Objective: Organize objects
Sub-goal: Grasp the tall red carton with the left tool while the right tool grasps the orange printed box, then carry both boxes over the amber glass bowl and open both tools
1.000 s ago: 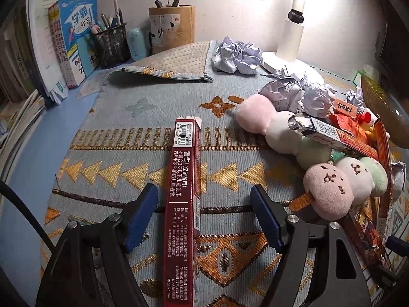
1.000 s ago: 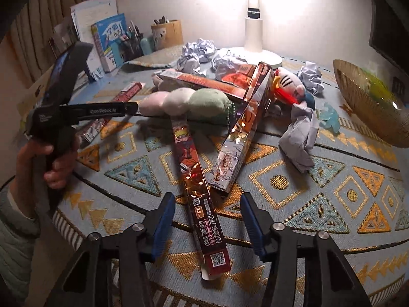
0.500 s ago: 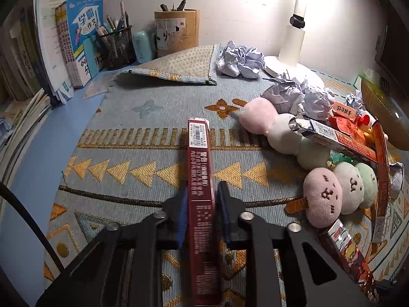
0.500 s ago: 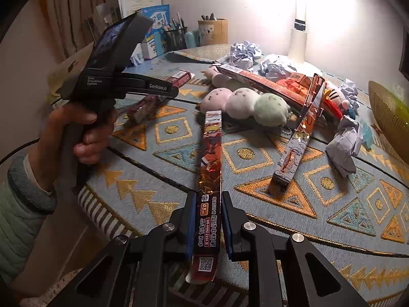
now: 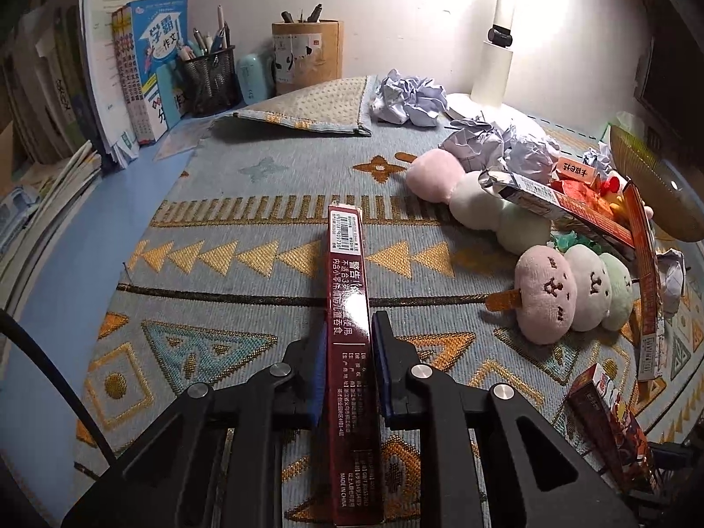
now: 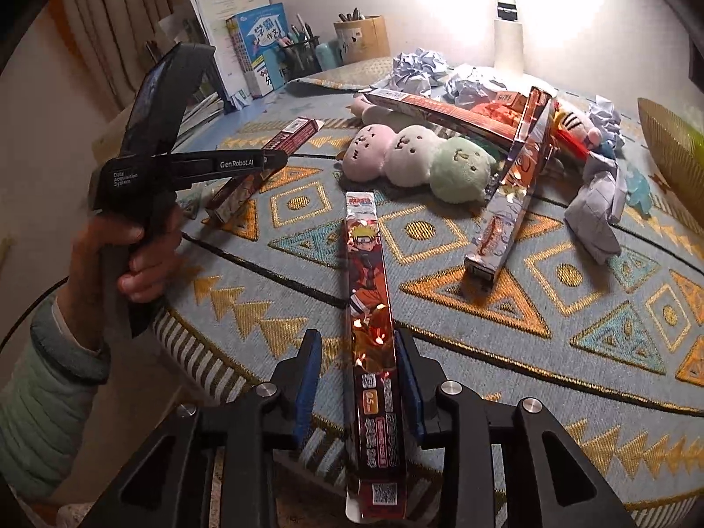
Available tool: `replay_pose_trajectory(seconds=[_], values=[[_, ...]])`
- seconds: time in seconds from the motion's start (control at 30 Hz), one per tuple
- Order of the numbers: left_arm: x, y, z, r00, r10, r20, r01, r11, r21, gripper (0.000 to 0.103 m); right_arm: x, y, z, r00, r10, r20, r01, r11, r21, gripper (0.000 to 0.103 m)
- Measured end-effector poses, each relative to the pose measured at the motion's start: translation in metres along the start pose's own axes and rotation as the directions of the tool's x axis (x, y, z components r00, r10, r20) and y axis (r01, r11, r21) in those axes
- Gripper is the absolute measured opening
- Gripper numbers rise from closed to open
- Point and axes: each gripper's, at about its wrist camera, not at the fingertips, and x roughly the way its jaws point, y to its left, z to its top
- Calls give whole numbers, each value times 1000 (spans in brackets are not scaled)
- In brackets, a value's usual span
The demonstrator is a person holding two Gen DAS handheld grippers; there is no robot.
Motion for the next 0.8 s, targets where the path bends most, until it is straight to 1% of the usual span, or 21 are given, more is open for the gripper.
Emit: replay_pose_trajectory(seconds=[0.1,0.2,0.23,0.27,0.4,0.47,0.57,0.63,0.73,0.8], values=[[0,1,0,1000,-17,-2,17,1000,-1,20,7,10,6,998,-66,5,66,998,-24,33],[0,-4,0,1000,7,-5,-7,1000,26,20,10,24,8,991,-134,19,135,988,-80,18],[-1,-6,0,1000,9,-5,-8,999,37,19,10,28,6,992,-127,20,128,987,-96,18],[-1,-7,0,1000,-4,-7,5,999,39,15,9,32,5,995,-102,19,104,990,-99,18],[-17,0,-5,998,-52,19,51,999,4,15,0,36,-1,999,11,39,-8,998,-68,18],[-30,4,-6,995,-94,34,95,995,-24,15,-11,34,-2,995,81,65,-77,996,-51,18],[-51,-5,2,988,-137,74,140,990,-30,15,-29,23,1,986,128,111,-128,992,-11,17],[-63,-23,13,981,-166,99,167,986,-4,15,-44,8,2,981,126,150,-131,991,29,17],[-75,-62,32,969,-217,119,211,976,59,15,-69,-22,2,977,67,203,-89,991,98,17],[-79,-95,48,957,-268,112,257,961,105,15,-86,-49,4,977,29,209,-59,989,138,17]])
